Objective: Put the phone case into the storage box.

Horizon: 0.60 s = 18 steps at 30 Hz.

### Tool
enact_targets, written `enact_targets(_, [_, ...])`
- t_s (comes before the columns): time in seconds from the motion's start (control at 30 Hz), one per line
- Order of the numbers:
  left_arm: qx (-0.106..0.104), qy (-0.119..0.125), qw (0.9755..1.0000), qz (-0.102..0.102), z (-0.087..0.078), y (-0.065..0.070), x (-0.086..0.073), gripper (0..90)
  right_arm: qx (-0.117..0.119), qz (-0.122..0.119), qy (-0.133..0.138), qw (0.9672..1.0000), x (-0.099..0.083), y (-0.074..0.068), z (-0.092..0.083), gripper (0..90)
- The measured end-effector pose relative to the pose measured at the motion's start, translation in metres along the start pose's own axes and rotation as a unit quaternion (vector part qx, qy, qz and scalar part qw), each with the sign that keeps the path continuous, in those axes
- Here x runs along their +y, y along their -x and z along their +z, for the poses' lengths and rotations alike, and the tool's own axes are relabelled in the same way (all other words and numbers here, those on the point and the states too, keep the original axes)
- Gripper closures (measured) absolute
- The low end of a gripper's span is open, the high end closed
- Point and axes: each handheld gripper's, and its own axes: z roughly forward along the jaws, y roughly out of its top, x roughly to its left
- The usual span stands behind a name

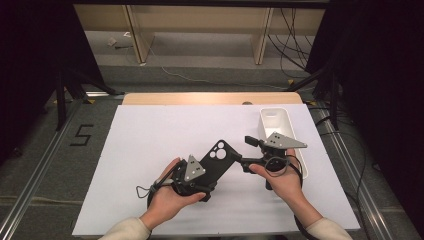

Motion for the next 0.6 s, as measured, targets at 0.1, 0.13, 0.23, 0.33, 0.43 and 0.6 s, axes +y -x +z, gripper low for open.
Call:
enact_targets(0.1, [-0.001, 0.001, 1.0, 0.0, 0.001, 0.002, 0.0, 15.5, 0.0, 0.005, -0.002, 1.0, 0.0, 0.002, 0.003, 22.9])
enact_targets(0.13, [-0.001, 0.002, 1.0, 0.001, 0.001, 0.002, 0.0, 15.5, 0.001, 0.006, -0.003, 1.0, 0.0, 0.002, 0.004, 22.9])
enact_targets(0.23, [-0.002, 0.001, 1.0, 0.005, 0.001, 0.003, 0.001, 15.5, 0.0, 0.012, -0.004, 0.9999, 0.001, 0.003, 0.007, 23.1])
enact_targets(0.33, [-0.002, 0.003, 1.0, 0.005, 0.002, 0.004, 0.0, 15.5, 0.004, 0.017, -0.008, 0.9998, 0.001, 0.003, 0.01, 23.4])
enact_targets(0.43, [-0.003, 0.003, 1.0, 0.007, 0.002, 0.005, 0.0, 15.5, 0.007, 0.023, -0.012, 0.9996, 0.001, 0.004, 0.014, 23.8])
enact_targets(0.6, [-0.003, 0.004, 1.0, 0.008, 0.002, 0.006, 0.001, 15.5, 0.009, 0.028, -0.015, 0.9994, 0.001, 0.004, 0.019, 24.5])
